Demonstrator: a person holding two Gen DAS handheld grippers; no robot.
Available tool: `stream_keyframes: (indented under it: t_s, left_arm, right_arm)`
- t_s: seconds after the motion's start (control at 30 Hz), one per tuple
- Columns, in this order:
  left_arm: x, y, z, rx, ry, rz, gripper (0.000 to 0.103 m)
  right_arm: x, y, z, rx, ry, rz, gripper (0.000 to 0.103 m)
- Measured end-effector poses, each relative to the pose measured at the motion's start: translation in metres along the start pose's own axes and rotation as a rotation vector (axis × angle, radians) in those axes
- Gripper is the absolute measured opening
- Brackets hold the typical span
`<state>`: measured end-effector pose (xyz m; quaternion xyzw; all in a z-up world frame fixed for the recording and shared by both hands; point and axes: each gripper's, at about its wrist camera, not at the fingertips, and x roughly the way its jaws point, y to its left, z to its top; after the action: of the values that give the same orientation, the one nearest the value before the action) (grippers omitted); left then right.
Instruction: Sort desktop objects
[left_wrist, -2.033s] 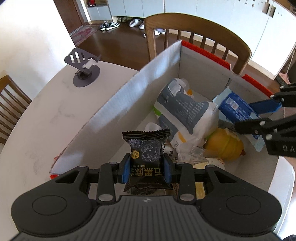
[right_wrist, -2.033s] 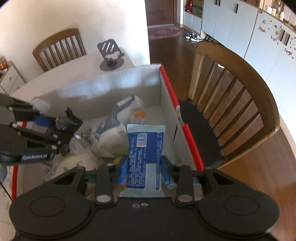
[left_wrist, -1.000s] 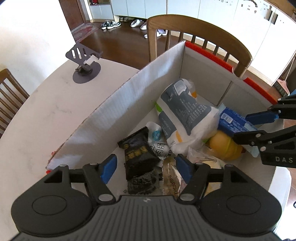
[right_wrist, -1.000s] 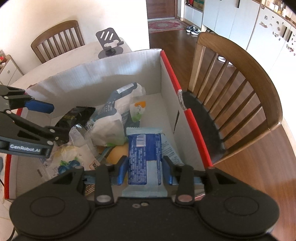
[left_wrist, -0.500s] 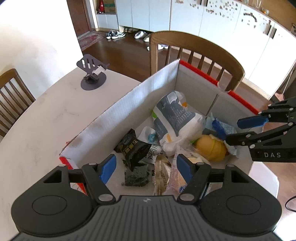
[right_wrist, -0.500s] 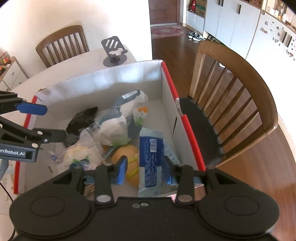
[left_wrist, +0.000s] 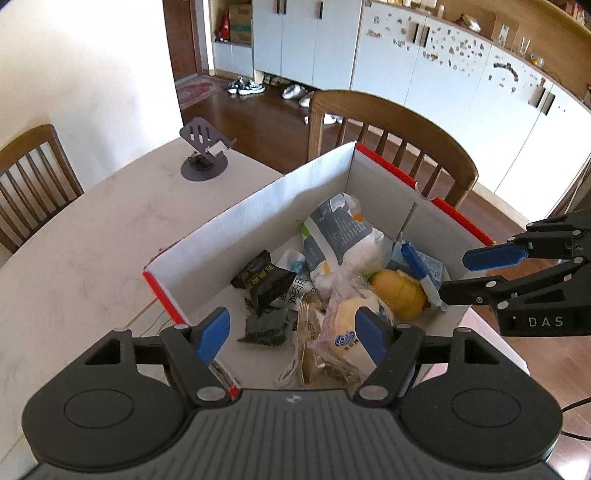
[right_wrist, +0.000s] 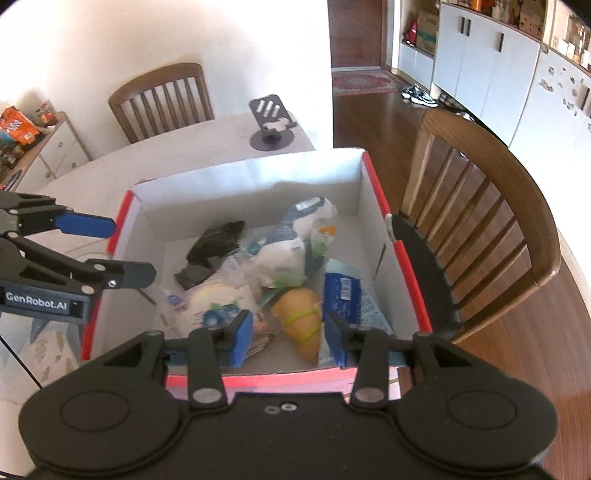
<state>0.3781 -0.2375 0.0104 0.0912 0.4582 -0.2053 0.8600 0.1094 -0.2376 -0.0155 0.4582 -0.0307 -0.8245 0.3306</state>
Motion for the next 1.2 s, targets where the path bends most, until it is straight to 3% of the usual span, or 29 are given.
stream_keyframes:
  t_s: [0.13, 0.53, 0.7, 0.83, 1.2]
  left_arm:
    - [-0.015, -0.001, -0.009, -0.018, -0.032, 0.005, 0.077]
    - [-0.044, -0.003, -0.040, -0.059, -0.059, 0.007, 0.086]
    - [-0.053, -0.004, -0.051, -0.079, -0.074, -0.015, 0.100]
    - [-0.059, -0.003, -0.059, -0.092, -0.091, -0.003, 0.102]
    - [-0.071, 0.002, -0.079, -0.122, -0.105, 0.008, 0.103]
  right_arm:
    - [-0.012, 0.009, -0.004, -0.020, -0.028, 0.015, 0.049]
    - [-0.035, 0.026, -0.016, -0.048, -0.084, 0.034, 0.055]
    - [-0.042, 0.030, -0.023, -0.049, -0.105, 0.046, 0.057]
    - [-0.046, 0.033, -0.028, -0.052, -0.126, 0.056, 0.059]
    - [-0.054, 0.042, -0.041, -0.054, -0.173, 0.081, 0.087]
